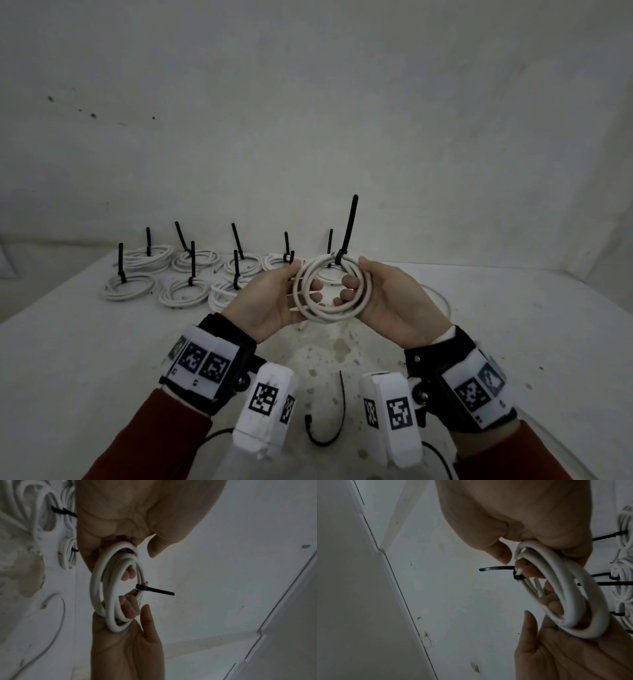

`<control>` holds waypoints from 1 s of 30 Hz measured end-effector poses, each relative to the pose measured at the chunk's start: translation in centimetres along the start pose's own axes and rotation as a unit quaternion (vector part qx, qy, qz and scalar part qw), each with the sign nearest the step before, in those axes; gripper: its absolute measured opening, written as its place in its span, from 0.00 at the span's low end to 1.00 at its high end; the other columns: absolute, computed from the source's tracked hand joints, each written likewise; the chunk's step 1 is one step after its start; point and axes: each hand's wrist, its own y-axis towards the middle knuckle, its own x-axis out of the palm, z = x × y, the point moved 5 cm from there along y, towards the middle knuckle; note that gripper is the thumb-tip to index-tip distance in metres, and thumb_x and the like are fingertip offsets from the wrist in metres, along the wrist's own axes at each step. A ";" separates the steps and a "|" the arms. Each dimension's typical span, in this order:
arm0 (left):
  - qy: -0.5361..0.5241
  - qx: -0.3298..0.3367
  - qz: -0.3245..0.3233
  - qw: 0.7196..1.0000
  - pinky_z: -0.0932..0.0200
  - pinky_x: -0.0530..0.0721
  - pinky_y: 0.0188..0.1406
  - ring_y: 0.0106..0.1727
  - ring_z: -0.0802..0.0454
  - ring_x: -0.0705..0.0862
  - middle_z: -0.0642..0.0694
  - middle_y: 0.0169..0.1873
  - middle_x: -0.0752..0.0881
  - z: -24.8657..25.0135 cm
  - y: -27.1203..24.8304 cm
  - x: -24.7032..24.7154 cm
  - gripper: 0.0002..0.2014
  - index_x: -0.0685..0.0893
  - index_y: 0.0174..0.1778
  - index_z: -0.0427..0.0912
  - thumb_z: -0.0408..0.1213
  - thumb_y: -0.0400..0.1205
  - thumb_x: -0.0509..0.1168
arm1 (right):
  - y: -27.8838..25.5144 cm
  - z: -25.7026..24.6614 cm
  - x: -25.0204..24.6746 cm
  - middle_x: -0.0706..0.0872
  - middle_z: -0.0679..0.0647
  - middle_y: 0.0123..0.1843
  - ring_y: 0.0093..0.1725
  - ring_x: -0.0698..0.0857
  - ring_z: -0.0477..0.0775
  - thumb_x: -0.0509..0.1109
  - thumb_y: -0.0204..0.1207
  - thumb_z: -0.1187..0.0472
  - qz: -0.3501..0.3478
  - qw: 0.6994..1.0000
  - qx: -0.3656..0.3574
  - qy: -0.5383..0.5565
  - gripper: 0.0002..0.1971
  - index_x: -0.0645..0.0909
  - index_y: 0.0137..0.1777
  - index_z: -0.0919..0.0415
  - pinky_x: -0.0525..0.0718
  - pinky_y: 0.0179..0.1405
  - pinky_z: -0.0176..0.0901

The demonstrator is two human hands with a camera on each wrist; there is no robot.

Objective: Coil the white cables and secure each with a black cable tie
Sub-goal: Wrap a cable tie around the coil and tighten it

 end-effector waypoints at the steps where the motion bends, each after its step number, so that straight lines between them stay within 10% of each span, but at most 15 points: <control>1: 0.004 0.010 0.015 1.000 0.55 0.86 0.34 0.32 0.49 0.85 0.42 0.36 0.86 0.0 0.0 0.0 0.13 0.84 0.48 0.37 0.40 0.86 0.56 | 0.0 -0.1 -0.1 0.75 0.56 0.30 0.27 0.72 0.54 0.50 0.88 0.59 0.006 1.000 -0.002 0.012 0.17 0.78 0.50 0.67 0.79 0.37 0.48; 6: 0.114 0.109 0.100 0.982 0.56 0.86 0.30 0.33 0.49 0.88 0.42 0.40 0.88 0.5 -0.3 -0.1 0.14 0.79 0.57 0.39 0.34 0.77 0.72 | 0.1 -0.6 -0.5 0.84 0.60 0.35 0.29 0.82 0.54 0.53 0.87 0.64 0.031 0.999 -0.037 0.016 0.15 0.79 0.52 0.72 0.88 0.36 0.47; 10: 0.313 0.236 0.206 0.897 0.59 0.88 0.36 0.42 0.55 0.89 0.49 0.41 0.89 0.8 -0.6 -0.5 0.14 0.85 0.52 0.42 0.35 0.71 0.77 | 0.0 -0.3 -0.2 0.90 0.54 0.41 0.33 0.86 0.50 0.58 0.86 0.62 -0.002 0.996 -0.034 -0.080 0.13 0.84 0.54 0.66 0.88 0.40 0.47; 18: 0.386 0.262 0.189 0.864 0.58 0.86 0.49 0.47 0.58 0.88 0.50 0.44 0.90 1.1 0.1 -1.1 0.10 0.90 0.52 0.41 0.33 0.75 0.73 | 0.6 0.4 -0.7 0.80 0.54 0.34 0.30 0.81 0.50 0.56 0.87 0.64 0.029 0.989 -0.022 -0.141 0.12 0.79 0.47 0.65 0.85 0.36 0.41; 25: 0.242 0.191 0.115 0.944 0.61 0.77 0.28 0.25 0.60 0.79 0.48 0.29 0.76 -0.4 0.8 -0.1 0.13 0.81 0.45 0.39 0.33 0.88 0.52 | 1.3 1.7 -0.4 0.74 0.53 0.31 0.22 0.77 0.47 0.57 0.87 0.63 0.060 0.983 -0.114 -0.129 0.12 0.80 0.46 0.66 0.83 0.47 0.57; 30: 0.015 0.064 0.045 0.997 0.64 0.80 0.23 0.19 0.58 0.71 0.49 0.21 0.70 -1.1 0.9 0.6 0.16 0.77 0.42 0.35 0.37 0.89 0.49 | 1.2 1.6 -0.3 0.70 0.53 0.30 0.20 0.66 0.47 0.58 0.86 0.60 0.032 0.995 -0.092 -0.032 0.12 0.72 0.41 0.63 0.77 0.23 0.41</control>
